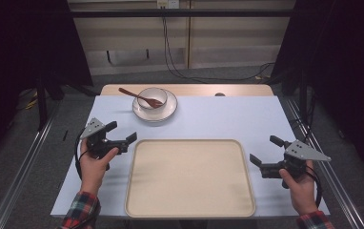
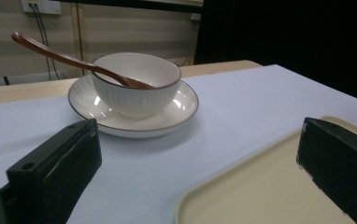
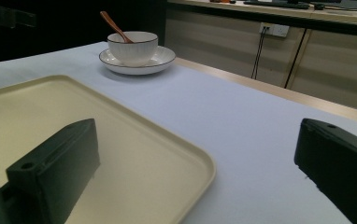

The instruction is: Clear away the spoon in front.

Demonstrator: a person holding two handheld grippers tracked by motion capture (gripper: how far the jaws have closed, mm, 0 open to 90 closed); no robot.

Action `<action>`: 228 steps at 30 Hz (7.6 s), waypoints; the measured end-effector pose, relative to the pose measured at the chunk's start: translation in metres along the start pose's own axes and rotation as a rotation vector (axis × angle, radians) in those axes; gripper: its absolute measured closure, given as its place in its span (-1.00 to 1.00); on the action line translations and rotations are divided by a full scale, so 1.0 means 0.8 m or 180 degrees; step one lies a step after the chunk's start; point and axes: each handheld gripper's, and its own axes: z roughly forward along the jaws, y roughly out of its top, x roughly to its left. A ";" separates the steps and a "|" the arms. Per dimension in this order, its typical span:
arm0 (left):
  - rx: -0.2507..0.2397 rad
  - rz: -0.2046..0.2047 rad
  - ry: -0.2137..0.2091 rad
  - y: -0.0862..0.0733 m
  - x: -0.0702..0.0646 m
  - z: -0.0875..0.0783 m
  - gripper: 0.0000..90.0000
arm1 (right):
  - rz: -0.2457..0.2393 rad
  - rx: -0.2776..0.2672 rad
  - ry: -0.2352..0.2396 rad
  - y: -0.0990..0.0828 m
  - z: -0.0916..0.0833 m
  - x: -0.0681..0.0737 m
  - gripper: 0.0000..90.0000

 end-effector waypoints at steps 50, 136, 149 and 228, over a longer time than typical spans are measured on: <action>-0.0074 -0.0731 0.0657 0.024 0.084 0.118 -0.95 | -0.0077 0.0113 0.0206 -0.004 0.012 0.004 -0.98; -0.0727 -0.1493 0.0416 0.070 0.084 0.149 0.87 | -0.0158 0.0110 0.0249 0.000 0.009 0.009 -0.97; -0.0807 -0.1426 0.0207 0.093 0.069 0.118 0.88 | -0.0189 0.0134 0.0280 0.000 0.010 0.008 -0.97; -0.0015 -0.1128 -0.1085 0.057 -0.029 0.058 0.87 | -0.0208 0.0140 0.0313 0.000 0.012 0.011 -0.97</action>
